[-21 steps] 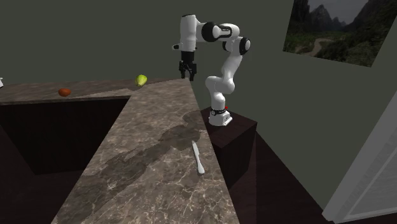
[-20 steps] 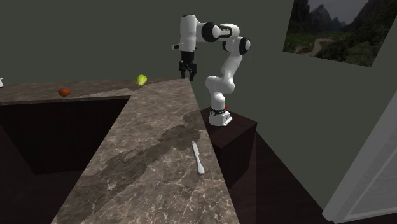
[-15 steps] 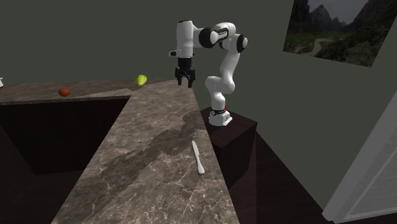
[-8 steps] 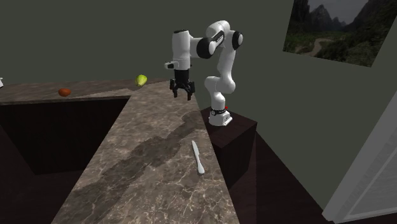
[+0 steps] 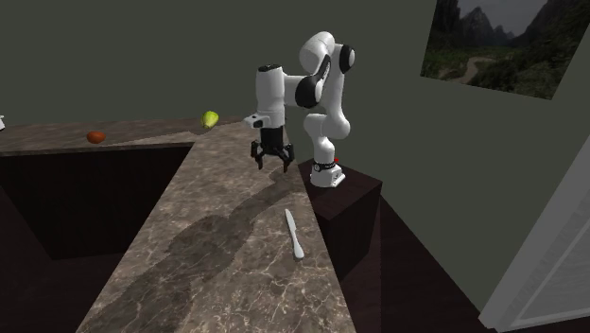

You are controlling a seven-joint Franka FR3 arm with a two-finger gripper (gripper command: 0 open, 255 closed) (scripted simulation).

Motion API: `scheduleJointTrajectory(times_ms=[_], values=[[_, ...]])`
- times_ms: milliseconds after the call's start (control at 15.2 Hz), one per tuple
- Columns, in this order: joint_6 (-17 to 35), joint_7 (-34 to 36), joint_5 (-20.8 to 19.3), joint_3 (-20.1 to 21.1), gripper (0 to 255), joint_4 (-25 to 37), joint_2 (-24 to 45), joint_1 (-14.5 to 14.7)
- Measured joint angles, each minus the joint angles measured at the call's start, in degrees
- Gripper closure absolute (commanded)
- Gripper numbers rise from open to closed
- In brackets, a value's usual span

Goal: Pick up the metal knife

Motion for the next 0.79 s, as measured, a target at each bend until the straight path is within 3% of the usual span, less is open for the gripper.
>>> scheduleJointTrajectory(times_ms=[792], values=[[7.5,-9.7,-4.9,5.8,0,10.7,20.7,6.2]])
